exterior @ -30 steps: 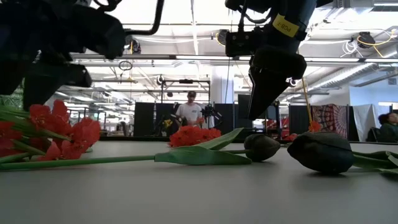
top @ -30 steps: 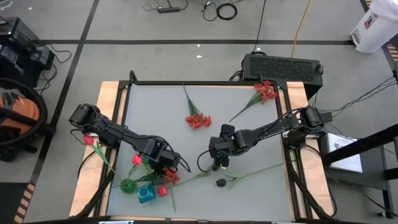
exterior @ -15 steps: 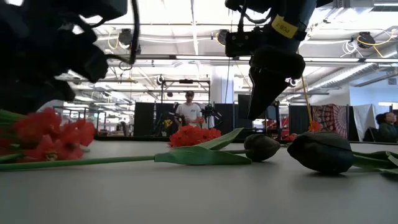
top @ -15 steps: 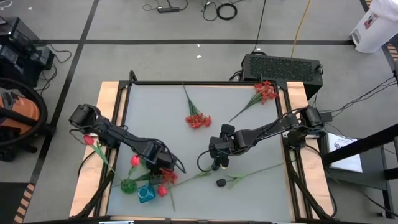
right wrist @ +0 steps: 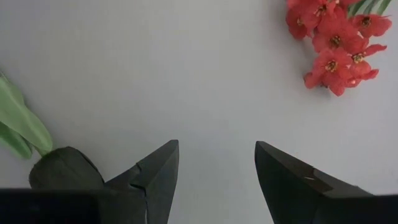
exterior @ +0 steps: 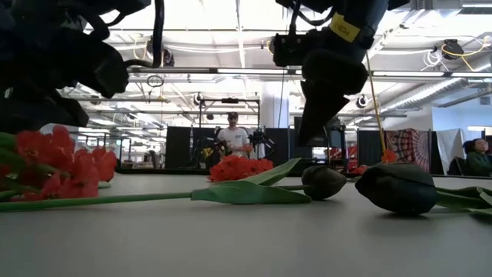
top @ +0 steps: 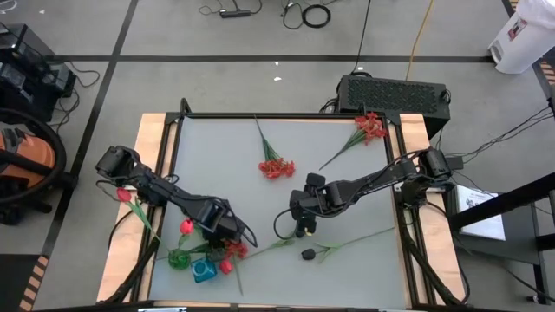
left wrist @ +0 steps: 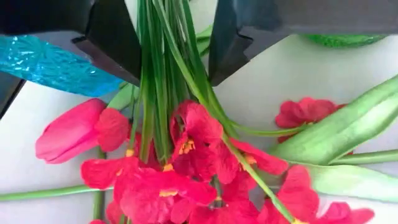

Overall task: Sort flowers into vase by color
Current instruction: Put the bottom orange flowers into the top green vase

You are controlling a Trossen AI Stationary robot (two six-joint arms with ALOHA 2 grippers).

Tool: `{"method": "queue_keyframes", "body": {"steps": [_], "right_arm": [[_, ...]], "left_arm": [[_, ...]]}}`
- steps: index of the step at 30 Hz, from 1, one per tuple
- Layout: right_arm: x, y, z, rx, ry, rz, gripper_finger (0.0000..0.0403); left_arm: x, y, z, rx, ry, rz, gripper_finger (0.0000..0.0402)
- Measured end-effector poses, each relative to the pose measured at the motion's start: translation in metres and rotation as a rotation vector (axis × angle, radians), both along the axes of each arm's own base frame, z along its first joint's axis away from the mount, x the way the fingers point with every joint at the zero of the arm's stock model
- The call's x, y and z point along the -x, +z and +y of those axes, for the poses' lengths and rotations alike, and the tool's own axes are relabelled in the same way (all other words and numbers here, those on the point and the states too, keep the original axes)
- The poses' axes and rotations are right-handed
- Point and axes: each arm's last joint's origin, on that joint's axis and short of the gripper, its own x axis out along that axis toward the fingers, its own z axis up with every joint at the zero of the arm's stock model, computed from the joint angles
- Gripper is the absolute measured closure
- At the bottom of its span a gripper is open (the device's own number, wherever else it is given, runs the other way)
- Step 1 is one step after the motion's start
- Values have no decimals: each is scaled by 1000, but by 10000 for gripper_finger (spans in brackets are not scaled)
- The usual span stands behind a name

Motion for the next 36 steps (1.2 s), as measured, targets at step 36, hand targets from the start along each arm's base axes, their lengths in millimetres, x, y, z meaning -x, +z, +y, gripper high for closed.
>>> {"method": "queue_keyframes", "body": {"steps": [36], "right_arm": [[-15, 7, 4, -82, 10, -176, 200]], "left_arm": [[-22, 35, -10, 45, -36, -130, 367]]}}
